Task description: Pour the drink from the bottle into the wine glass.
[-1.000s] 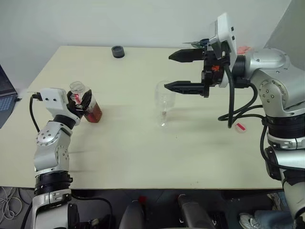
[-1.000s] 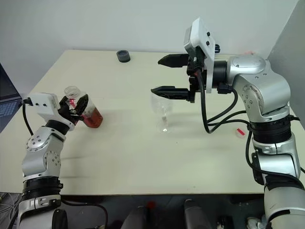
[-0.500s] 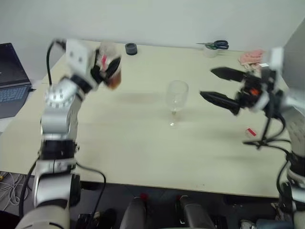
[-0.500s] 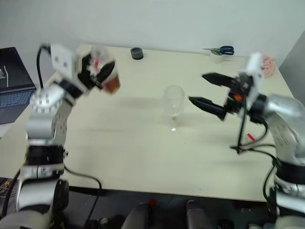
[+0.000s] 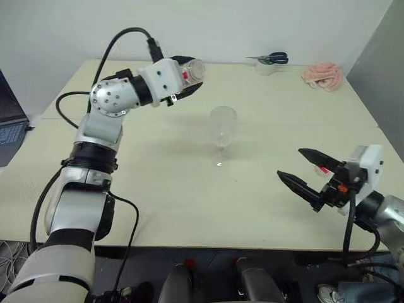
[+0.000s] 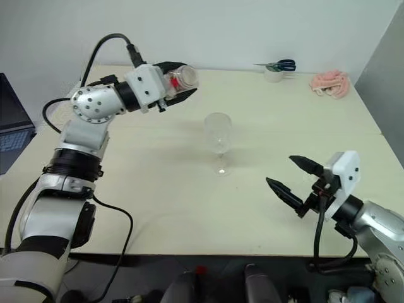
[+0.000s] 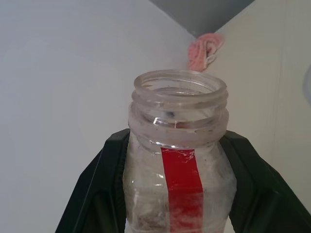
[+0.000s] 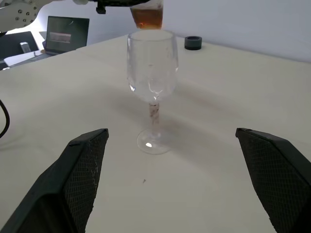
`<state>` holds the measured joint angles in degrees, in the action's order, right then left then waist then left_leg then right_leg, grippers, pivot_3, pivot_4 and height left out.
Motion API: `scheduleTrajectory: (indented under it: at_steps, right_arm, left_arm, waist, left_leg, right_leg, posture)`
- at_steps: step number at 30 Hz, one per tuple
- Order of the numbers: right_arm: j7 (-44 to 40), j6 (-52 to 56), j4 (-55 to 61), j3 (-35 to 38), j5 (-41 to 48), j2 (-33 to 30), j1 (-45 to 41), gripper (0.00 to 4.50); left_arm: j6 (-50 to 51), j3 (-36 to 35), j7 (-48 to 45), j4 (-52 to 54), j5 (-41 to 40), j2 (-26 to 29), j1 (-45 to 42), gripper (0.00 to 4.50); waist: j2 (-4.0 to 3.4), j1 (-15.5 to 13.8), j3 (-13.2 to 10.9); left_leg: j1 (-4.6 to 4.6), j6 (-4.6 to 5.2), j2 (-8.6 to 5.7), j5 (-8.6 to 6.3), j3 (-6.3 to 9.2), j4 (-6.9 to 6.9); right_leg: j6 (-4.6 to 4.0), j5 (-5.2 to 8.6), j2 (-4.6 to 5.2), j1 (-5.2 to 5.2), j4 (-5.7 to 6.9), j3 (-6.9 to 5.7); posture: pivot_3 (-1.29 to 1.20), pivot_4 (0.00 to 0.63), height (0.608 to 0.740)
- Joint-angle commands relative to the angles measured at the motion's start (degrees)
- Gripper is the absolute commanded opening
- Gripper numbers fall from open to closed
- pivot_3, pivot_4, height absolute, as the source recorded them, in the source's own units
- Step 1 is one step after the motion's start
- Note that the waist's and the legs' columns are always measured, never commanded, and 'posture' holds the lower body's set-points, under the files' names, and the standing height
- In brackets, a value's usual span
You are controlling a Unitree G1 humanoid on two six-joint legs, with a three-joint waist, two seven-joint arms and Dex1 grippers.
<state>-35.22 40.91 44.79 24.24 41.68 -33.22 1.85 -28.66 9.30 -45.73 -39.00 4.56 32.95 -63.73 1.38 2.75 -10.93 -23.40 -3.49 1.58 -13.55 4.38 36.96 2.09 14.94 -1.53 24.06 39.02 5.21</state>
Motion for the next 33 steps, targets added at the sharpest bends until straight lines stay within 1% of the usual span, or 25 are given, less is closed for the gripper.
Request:
scheduleTrajectory:
  at_steps: [1, 4, 11, 18, 24, 33]
  right_arm:
    - [0.7, -3.1, 1.6, 0.4, -0.1, -0.5, 0.8, 4.50]
    - [1.0, -3.9, 1.4, 0.2, 0.4, -1.0, 0.9, 4.50]
    - [1.3, -4.6, 1.5, 0.5, 1.4, -2.5, 1.5, 4.50]
    - [1.4, -4.9, 0.4, 0.5, 1.6, -3.6, 0.9, 4.50]
    - [1.3, -5.4, -0.5, -0.5, 1.7, -3.9, 0.1, 4.50]
    - [1.6, -5.4, -1.7, -2.3, 1.2, -4.0, -0.6, 4.50]
  left_arm:
    - [-2.4, -1.3, -1.1, -1.6, -2.2, -2.1, -3.5, 2.15]
    - [-7.9, 0.4, -1.3, -4.7, 1.3, -2.1, -4.4, 2.15]
    - [-14.3, 2.1, -0.5, -8.5, 5.0, -2.1, -5.4, 2.15]
    - [-19.0, 3.3, 4.3, -11.0, 11.3, -1.0, -6.4, 2.15]
    - [-20.3, 5.1, 8.9, -13.0, 16.3, -0.8, -7.8, 2.15]
    - [-20.6, 7.1, 15.0, -13.0, 21.1, -1.5, -9.1, 2.15]
  waist:
    - [0.00, 0.0, 0.0]
    - [0.00, 0.2, 0.0]
    - [0.00, 0.3, 0.0]
    - [0.00, 0.2, 0.0]
    - [0.01, 0.2, 0.0]
    - [0.01, 0.2, 0.0]
  left_leg:
    - [0.00, 0.00, 0.00, 0.00, 0.00, 0.01]
    - [0.01, 0.00, 0.00, 0.00, 0.00, 0.00]
    - [0.03, 0.00, 0.01, 0.00, -0.03, 0.00]
    - [0.03, 0.00, 0.01, 0.00, -0.03, 0.00]
    - [0.03, 0.00, 0.00, 0.00, -0.03, 0.01]
    - [0.03, 0.00, 0.00, 0.00, -0.03, 0.02]
  right_leg:
    - [0.00, 0.00, 0.00, 0.00, 0.00, -0.01]
    - [0.01, 0.00, -0.01, 0.01, 0.01, 0.01]
    - [0.01, 0.00, -0.04, 0.00, 0.02, 0.08]
    - [0.01, -0.01, -0.04, 0.00, 0.03, 0.08]
    - [0.02, -0.01, -0.04, -0.01, 0.03, 0.09]
    - [0.02, -0.02, -0.03, 0.00, 0.04, 0.10]
  posture:
    - [0.00, 0.150, 0.740]
    - [0.00, 0.150, 0.740]
    - [0.00, 0.150, 0.740]
    - [0.00, 0.150, 0.740]
    - [0.00, 0.150, 0.740]
    - [0.00, 0.150, 0.740]
